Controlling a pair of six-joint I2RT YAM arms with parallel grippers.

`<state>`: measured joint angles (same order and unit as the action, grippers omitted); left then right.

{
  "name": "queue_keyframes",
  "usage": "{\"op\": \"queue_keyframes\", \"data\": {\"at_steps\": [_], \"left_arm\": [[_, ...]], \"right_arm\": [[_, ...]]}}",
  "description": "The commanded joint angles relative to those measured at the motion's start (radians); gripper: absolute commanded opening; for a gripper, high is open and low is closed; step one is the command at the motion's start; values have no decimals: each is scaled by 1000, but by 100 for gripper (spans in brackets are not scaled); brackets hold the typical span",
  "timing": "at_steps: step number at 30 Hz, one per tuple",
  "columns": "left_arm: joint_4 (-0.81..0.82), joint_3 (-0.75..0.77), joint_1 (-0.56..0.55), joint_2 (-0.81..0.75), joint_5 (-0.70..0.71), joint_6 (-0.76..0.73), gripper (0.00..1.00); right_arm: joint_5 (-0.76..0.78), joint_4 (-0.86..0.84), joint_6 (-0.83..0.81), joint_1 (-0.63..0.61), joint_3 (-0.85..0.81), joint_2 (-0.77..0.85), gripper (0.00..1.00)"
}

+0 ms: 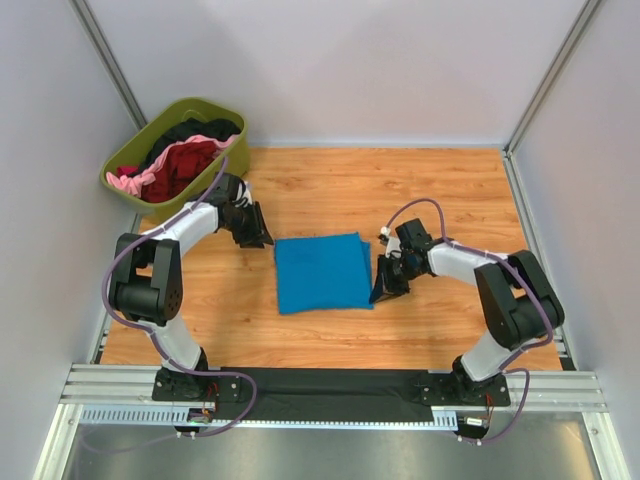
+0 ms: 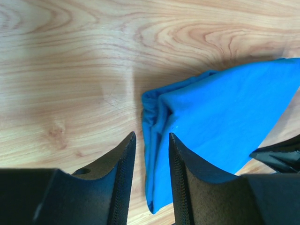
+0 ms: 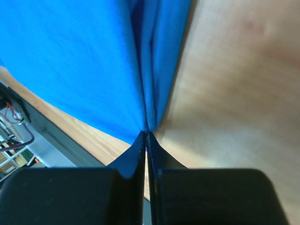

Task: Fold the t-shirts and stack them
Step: Fold the tshirt

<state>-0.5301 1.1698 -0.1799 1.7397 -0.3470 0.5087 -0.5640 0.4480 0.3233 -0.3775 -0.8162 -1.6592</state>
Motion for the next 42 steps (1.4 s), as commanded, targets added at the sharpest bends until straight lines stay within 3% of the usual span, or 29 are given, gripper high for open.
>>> {"op": "queue_keyframes", "data": {"at_steps": [1,3,4,7,10,14,25,33,42], "left_arm": [[86,-35,7,-48,-79,-50,42],[128,-42,7,-42,-163,-65,42],[134,-38,5,-37,-184,-84,43],[136,-4,7,-5,-227,-116,43],[131,33,7,26,-260,-157,43],[133,67,5,61,-294,-193,43],[140,96,5,156,-316,-222,43],[127,154,5,215,-322,-249,39],[148,183,2,238,-379,-239,30]], "right_arm": [[-30,-25,60,-17,54,128,0],[-1,7,60,-18,61,163,9],[16,49,43,-18,52,182,20],[39,130,11,-14,-44,182,38],[65,162,-29,6,-170,148,51],[38,133,-62,64,-317,41,59],[-4,216,-266,91,-713,-335,58],[-56,222,-299,104,-805,-462,54],[-88,204,-311,104,-799,-475,43]]}}
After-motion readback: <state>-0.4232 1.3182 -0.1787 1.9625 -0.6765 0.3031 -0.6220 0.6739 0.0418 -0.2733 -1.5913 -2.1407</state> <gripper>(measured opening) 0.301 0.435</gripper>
